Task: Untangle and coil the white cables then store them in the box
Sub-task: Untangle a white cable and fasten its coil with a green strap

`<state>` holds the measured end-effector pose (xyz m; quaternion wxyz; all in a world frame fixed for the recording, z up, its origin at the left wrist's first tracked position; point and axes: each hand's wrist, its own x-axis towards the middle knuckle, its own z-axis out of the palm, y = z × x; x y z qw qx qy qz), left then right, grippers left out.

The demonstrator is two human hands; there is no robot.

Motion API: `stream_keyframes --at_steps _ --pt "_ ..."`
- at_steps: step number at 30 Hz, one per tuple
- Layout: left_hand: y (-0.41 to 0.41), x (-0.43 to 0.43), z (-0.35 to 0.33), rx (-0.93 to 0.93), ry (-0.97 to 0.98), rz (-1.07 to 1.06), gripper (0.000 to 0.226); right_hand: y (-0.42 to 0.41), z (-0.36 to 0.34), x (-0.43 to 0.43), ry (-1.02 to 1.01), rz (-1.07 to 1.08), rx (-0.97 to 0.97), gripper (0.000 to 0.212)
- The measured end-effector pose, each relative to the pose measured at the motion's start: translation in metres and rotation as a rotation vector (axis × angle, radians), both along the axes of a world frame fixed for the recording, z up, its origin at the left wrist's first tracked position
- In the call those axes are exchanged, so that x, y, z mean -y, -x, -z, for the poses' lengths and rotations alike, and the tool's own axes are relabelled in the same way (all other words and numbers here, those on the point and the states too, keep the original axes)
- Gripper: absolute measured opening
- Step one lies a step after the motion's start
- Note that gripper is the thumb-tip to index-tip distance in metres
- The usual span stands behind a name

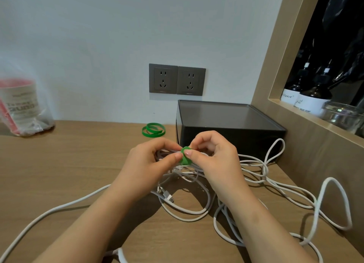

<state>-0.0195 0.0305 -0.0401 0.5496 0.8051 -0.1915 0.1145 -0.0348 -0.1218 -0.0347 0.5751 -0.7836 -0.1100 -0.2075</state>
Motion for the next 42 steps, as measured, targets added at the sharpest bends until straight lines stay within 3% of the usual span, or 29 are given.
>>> stream_keyframes --at_steps 4,10,13,17,21,23,29,36,42 --pt "0.005 0.006 -0.005 -0.426 0.308 0.153 0.006 0.002 0.000 0.001 0.050 -0.003 0.051 0.024" --pt "0.003 0.007 -0.007 -0.556 0.597 0.167 0.009 0.003 0.000 -0.004 0.074 -0.038 0.109 0.027" --pt "-0.001 0.007 -0.003 -0.529 0.611 0.142 0.007 0.003 0.002 -0.004 0.099 -0.033 0.131 0.027" --pt "-0.004 0.005 0.001 -0.368 0.410 0.098 0.008 0.002 0.006 -0.004 0.176 0.013 0.207 0.032" --pt "-0.001 0.007 0.000 -0.255 0.299 0.098 0.008 0.000 0.010 -0.001 0.443 0.105 0.537 0.016" --pt "0.001 0.009 0.001 -0.226 0.308 0.105 0.006 -0.002 0.013 0.002 0.505 0.109 0.594 0.011" --pt "0.002 0.006 0.000 -0.258 0.427 0.100 0.008 0.002 0.006 0.003 0.196 0.001 0.145 0.027" --pt "0.004 0.004 -0.002 -0.151 0.456 0.102 0.009 0.002 0.003 0.002 -0.032 -0.059 0.050 0.020" --pt "0.004 0.006 -0.002 -0.229 0.406 0.163 0.009 0.000 0.005 0.003 0.142 -0.001 0.130 0.020"
